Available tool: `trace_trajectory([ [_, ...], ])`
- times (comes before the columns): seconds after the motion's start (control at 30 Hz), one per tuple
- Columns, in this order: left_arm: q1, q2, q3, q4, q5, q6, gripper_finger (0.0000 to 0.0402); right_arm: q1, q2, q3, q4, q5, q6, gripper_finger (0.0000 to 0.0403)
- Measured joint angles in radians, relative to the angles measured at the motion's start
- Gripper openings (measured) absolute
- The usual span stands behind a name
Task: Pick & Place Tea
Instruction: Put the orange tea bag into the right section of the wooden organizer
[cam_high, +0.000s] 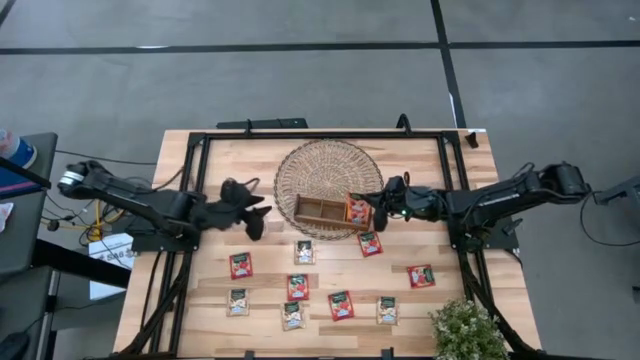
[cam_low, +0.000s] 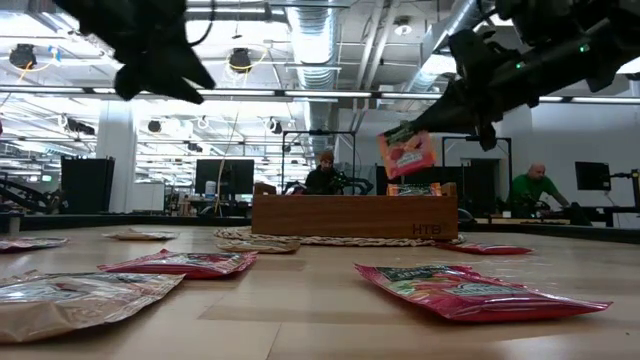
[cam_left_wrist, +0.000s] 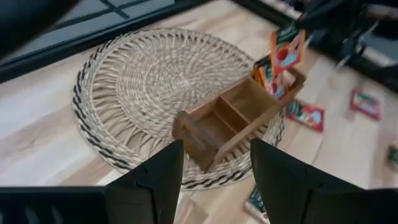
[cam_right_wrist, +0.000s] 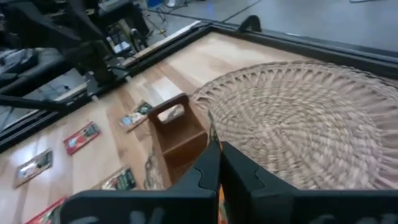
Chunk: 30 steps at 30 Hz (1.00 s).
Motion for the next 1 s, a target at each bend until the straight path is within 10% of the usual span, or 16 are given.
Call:
trace_trajectory([
  [0.43, 0.0, -0.161, -0.121, 0.041, 0.004, -0.012, 0.0179, 0.008, -0.116, -0.215, 0.253, -0.021, 0.077, 0.0],
  [1.0, 0.0, -0.161, -0.13, 0.042, 0.009, -0.032, 0.0179, 0.012, 0.121, -0.217, 0.479, -0.004, 0.023, 0.0],
])
